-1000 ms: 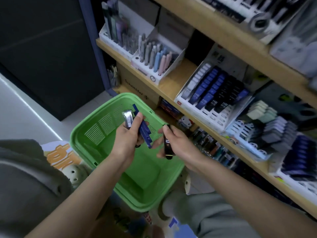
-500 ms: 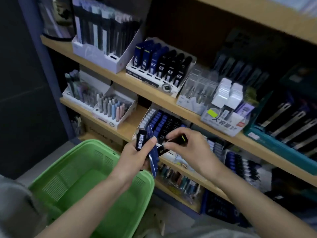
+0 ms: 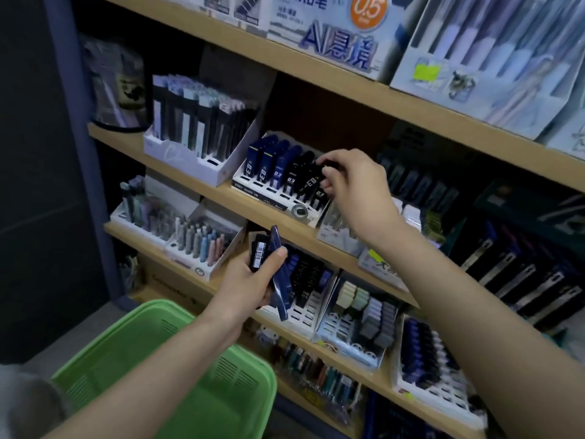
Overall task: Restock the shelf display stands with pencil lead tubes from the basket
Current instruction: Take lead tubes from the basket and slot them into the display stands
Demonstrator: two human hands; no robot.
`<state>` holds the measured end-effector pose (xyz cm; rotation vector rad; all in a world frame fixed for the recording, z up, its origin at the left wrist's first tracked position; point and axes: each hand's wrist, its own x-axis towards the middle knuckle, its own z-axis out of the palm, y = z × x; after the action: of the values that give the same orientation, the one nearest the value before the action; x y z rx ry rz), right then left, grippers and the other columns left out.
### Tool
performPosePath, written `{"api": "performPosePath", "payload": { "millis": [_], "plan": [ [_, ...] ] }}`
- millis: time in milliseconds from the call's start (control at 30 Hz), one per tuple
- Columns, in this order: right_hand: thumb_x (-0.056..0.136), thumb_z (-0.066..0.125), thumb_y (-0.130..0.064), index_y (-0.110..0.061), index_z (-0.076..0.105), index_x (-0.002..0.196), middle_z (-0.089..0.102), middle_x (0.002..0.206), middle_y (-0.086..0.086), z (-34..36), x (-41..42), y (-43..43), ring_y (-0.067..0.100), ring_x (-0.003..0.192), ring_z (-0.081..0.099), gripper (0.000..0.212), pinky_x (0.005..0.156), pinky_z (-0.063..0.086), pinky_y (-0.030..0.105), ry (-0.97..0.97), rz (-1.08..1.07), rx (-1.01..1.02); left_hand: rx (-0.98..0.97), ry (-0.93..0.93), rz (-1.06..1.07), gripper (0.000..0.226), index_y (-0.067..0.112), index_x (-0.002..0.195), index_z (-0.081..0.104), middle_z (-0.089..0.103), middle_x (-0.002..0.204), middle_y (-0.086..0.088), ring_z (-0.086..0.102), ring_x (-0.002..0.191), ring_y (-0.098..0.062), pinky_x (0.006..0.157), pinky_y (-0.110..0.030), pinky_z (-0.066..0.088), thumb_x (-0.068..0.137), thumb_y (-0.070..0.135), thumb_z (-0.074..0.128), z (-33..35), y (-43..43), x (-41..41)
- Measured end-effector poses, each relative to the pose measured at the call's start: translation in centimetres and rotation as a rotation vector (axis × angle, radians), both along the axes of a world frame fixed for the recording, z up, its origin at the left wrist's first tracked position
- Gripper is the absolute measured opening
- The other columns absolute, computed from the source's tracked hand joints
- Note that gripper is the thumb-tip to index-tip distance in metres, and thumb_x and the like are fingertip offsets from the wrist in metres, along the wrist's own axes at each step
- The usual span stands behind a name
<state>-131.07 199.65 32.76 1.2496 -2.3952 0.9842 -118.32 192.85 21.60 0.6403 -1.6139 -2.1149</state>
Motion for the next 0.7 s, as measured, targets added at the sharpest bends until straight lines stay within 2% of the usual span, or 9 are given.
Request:
{"api": "performPosePath", "payload": {
  "millis": [100, 267, 400, 500, 600, 700],
  "plan": [
    [0.097, 0.051, -0.014, -0.009, 0.063, 0.117, 0.059, 0.113, 0.011, -0.2, -1.6, -1.9, 0.022, 0.094, 0.061, 0.024, 0.085, 0.052, 0.036, 0.108, -0.043, 0.133, -0.011, 0.01, 0.012, 0.026, 0.009, 0.081, 0.056, 0.054, 0.043, 0.008, 0.041, 0.036, -0.004, 0.04, -0.012, 0.036, 0.092, 0.032, 0.055, 0.4, -1.0, 0.4],
    [0.095, 0.054, -0.014, -0.009, 0.06, 0.12, 0.062, 0.113, 0.015, -0.3, -3.0, -3.1, 0.025, 0.099, 0.062, 0.025, 0.086, 0.053, 0.042, 0.091, -0.084, 0.244, -0.021, 0.029, 0.032, 0.033, 0.003, 0.101, 0.062, 0.054, 0.045, 0.008, 0.041, 0.04, -0.009, 0.042, -0.014, 0.037, 0.092, 0.034, 0.055, 0.6, -2.5, 0.9],
    [0.095, 0.054, -0.014, -0.009, 0.061, 0.12, 0.063, 0.113, 0.016, 0.1, -3.6, -3.2, 0.027, 0.097, 0.062, 0.026, 0.084, 0.054, 0.041, 0.182, -0.084, 0.326, -0.028, 0.034, 0.059, 0.027, 0.01, 0.093, 0.066, 0.057, 0.057, -0.001, 0.039, 0.044, -0.011, 0.044, -0.017, 0.037, 0.09, 0.036, 0.057, 0.5, -3.5, 1.1],
    [0.095, 0.056, -0.014, -0.009, 0.062, 0.119, 0.066, 0.104, 0.014, 0.2, -3.9, -3.1, 0.023, 0.088, 0.065, 0.026, 0.082, 0.055, 0.038, 0.135, -0.07, 0.3, -0.028, 0.04, 0.055, 0.026, 0.011, 0.084, 0.063, 0.054, 0.057, -0.002, 0.038, 0.043, -0.01, 0.043, -0.016, 0.036, 0.091, 0.035, 0.057, 0.3, -3.8, 1.1],
    [0.094, 0.056, -0.014, -0.01, 0.063, 0.118, 0.068, 0.099, 0.012, 0.3, -4.2, -3.2, 0.018, 0.088, 0.066, 0.025, 0.083, 0.056, 0.035, 0.048, -0.041, 0.259, -0.029, 0.037, 0.056, 0.026, 0.011, 0.082, 0.062, 0.052, 0.053, 0.001, 0.039, 0.041, -0.009, 0.042, -0.015, 0.036, 0.091, 0.034, 0.057, 0.2, -3.9, 1.1],
    [0.094, 0.056, -0.014, -0.009, 0.062, 0.121, 0.066, 0.107, 0.014, 0.1, -4.3, -3.4, 0.02, 0.094, 0.065, 0.028, 0.086, 0.054, 0.035, 0.072, -0.029, 0.313, -0.03, 0.027, 0.06, 0.03, 0.006, 0.089, 0.063, 0.05, 0.055, -0.001, 0.039, 0.041, -0.009, 0.042, -0.016, 0.037, 0.09, 0.035, 0.058, 0.1, -4.0, 0.8]
  ]
}}
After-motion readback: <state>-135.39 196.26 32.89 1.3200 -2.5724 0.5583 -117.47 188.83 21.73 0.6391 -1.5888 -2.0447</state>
